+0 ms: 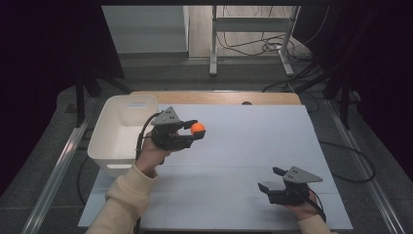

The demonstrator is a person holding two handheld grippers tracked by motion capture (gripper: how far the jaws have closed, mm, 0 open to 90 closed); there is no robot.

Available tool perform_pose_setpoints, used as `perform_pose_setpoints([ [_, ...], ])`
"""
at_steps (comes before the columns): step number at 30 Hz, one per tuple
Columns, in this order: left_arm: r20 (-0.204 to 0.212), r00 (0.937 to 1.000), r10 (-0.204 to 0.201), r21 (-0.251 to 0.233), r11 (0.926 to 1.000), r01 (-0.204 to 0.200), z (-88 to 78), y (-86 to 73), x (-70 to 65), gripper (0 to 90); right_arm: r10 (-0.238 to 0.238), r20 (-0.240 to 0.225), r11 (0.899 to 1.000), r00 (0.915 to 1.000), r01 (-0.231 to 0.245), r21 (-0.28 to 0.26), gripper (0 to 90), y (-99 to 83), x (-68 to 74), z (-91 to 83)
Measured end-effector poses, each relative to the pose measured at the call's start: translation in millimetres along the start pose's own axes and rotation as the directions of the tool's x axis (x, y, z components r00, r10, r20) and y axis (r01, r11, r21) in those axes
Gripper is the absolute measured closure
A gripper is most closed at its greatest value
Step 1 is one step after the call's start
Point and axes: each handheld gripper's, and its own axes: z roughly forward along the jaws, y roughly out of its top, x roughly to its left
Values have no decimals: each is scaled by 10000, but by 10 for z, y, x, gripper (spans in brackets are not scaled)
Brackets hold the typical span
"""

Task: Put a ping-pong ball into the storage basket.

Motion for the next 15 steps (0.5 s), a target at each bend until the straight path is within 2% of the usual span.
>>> perform_pose_setpoints([
  [15,-200,9997,-123,-229,9997,118,-117,18,52,500,-14,-9,10000,10000,14,16,187,0,2,3],
])
